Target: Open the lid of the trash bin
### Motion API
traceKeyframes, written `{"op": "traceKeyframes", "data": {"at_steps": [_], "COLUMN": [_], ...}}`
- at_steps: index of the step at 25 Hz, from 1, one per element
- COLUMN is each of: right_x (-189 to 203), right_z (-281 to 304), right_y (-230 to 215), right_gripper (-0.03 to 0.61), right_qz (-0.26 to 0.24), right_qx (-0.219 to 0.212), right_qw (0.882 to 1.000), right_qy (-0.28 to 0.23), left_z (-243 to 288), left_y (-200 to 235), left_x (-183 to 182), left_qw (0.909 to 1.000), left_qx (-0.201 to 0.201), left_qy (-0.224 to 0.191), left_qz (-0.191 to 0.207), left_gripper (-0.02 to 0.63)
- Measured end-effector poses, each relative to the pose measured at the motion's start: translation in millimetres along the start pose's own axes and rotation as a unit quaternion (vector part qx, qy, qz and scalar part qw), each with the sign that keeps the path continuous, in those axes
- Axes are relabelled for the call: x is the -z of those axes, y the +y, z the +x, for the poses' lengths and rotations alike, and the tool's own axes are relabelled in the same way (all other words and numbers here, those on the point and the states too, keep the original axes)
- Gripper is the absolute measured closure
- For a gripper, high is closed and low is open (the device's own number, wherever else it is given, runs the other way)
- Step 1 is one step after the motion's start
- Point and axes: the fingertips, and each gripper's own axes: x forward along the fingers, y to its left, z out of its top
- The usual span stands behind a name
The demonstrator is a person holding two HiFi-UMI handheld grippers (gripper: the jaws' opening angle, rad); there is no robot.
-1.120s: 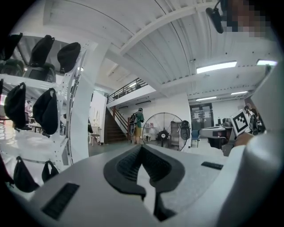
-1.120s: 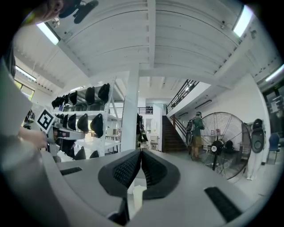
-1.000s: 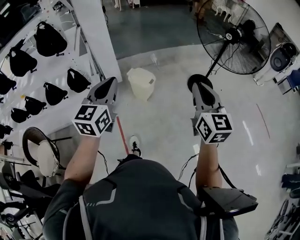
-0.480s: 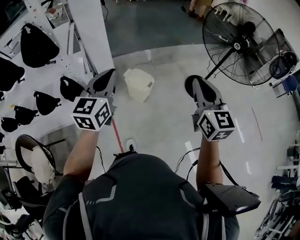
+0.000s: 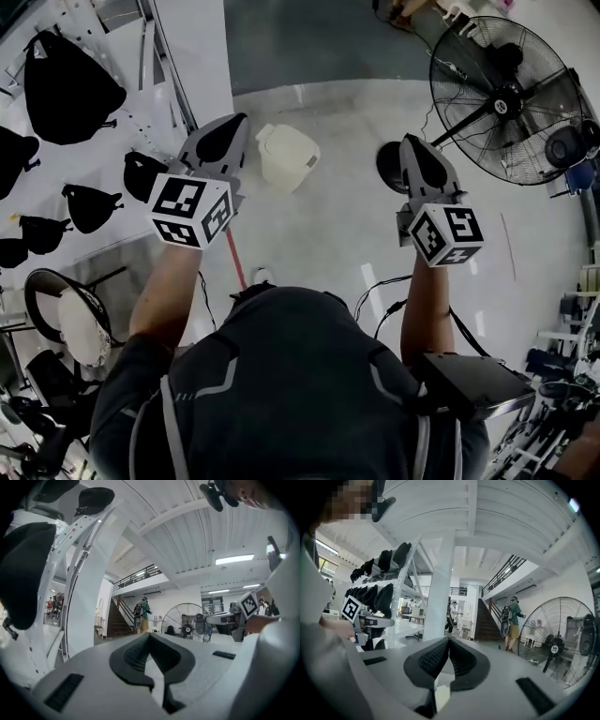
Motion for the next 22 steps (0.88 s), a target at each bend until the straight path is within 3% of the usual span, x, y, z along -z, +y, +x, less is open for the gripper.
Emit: {"op": "traceKeyframes", "data": {"at_steps": [5, 11, 22], "right_x": [1.8, 8.1, 19.1], "right_z": [37.3, 77.9, 175.6], "right_y": [10.0, 0.1, -69.2], "right_gripper": [0.552, 0.551, 0.552], "right_qz": [-0.01, -0.01, 0.0], "right_qx": [-0.006, -0.021, -0.076], "right_qw": [1.0, 1.0, 0.997], "right_qy": [0.021, 0.017, -0.001], "left_z": [9.8, 27.5, 111.2], "left_y": [30.9, 56.3, 82.7], "left_x": [13.4, 26.9, 24.0], "left_qw": [0.9999, 0.9993, 0.9967], "left_qx": [0.003, -0.022, -0.073], "left_qy": [0.009, 0.02, 0.033], "left_qz": [-0.009, -0.022, -0.01], "left_gripper": [0.606, 0.607, 0.606]}}
